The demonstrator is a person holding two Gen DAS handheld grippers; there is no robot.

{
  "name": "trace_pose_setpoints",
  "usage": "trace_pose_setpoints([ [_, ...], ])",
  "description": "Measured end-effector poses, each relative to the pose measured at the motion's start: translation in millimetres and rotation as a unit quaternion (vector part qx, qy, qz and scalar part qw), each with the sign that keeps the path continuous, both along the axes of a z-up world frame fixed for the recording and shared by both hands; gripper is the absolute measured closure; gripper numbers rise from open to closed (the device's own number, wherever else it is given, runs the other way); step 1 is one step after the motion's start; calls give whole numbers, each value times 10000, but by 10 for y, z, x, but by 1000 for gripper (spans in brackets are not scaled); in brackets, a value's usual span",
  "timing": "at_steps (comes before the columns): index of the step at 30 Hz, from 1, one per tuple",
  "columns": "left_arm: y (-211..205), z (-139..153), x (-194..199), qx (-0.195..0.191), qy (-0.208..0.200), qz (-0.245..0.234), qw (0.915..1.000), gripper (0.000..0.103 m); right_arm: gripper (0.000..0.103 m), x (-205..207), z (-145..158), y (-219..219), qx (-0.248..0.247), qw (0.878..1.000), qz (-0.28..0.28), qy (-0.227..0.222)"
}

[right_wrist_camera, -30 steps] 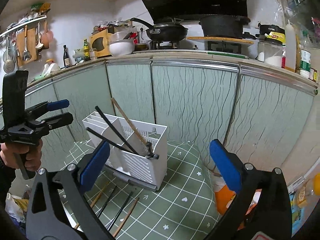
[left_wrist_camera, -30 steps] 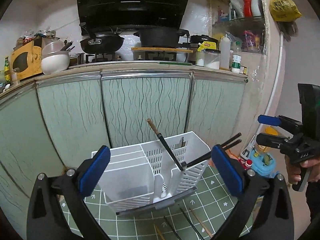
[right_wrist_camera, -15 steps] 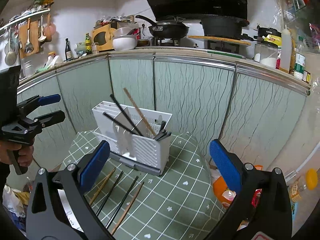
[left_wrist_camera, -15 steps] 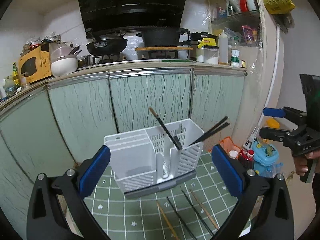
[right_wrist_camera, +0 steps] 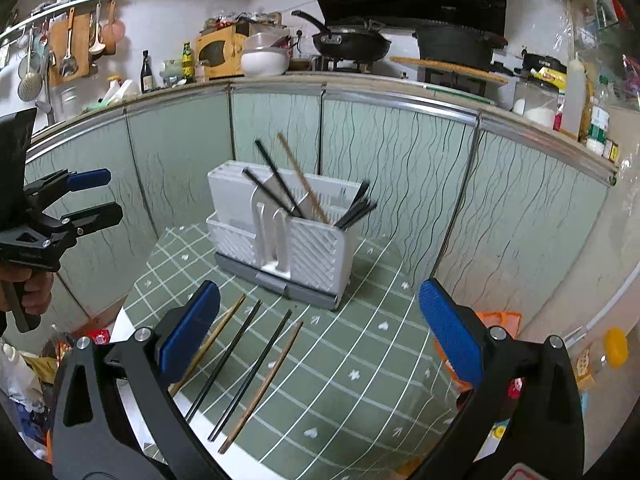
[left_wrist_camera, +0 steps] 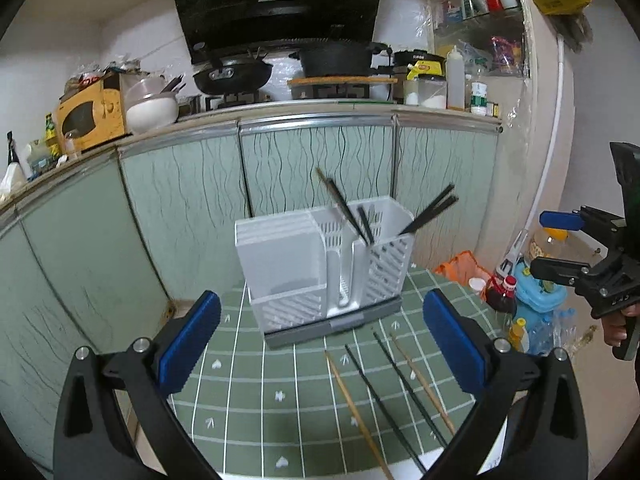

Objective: Organize utensils
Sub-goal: 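Withdraw both tools from the holder and lower them toward the chopstick row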

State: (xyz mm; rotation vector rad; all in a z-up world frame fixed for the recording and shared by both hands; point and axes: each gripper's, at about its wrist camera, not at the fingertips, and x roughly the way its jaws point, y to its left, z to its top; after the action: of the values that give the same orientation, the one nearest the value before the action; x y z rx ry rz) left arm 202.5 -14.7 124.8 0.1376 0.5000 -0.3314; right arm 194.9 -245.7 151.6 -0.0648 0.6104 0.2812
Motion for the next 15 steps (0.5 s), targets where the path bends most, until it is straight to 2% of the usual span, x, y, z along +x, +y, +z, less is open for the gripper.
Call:
trace_pose_setpoints([
  [15, 111, -725, -222, 53, 308, 278, 9991, 4, 7, -267, -528, 161, -229, 9996, -163, 62],
])
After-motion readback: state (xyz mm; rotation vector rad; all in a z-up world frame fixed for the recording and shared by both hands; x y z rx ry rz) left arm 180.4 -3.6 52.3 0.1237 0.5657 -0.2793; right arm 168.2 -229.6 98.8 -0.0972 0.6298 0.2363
